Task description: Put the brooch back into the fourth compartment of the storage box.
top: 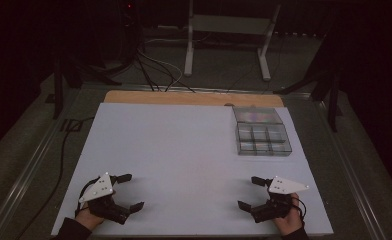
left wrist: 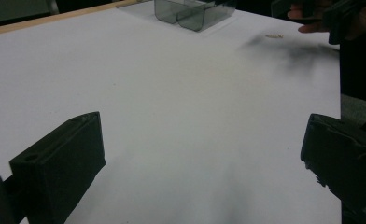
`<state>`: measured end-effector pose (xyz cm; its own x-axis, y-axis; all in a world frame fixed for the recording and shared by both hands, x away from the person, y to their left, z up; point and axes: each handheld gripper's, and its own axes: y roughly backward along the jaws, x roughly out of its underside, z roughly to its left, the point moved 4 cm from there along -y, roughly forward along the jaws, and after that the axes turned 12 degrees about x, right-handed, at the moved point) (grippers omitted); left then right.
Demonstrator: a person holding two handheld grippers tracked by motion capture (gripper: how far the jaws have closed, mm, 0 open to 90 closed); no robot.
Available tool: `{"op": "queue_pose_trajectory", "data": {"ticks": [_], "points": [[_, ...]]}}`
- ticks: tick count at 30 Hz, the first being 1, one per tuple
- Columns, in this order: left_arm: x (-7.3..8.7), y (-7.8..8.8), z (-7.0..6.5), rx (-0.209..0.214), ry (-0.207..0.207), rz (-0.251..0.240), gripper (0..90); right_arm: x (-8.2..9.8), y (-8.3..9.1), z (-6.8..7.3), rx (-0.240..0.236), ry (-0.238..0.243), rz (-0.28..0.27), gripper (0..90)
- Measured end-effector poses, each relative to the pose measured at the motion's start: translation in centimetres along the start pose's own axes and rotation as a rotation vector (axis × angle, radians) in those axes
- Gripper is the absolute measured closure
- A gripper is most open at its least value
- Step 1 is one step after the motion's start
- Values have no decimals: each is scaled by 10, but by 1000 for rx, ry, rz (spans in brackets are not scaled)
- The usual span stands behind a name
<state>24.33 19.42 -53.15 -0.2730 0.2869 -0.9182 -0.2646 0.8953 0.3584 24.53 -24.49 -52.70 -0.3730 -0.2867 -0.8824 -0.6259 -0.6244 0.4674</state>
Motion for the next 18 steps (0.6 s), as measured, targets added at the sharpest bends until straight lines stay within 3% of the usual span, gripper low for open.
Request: {"op": "queue_pose_trajectory", "data": {"ticks": [9, 18], "points": [[-1, 1, 0, 3, 2, -11, 12, 0, -3, 6, -23, 20, 31, 0], [0, 1, 1, -4, 2, -8, 12, -9, -6, 19, -91, 44, 38, 0]]}}
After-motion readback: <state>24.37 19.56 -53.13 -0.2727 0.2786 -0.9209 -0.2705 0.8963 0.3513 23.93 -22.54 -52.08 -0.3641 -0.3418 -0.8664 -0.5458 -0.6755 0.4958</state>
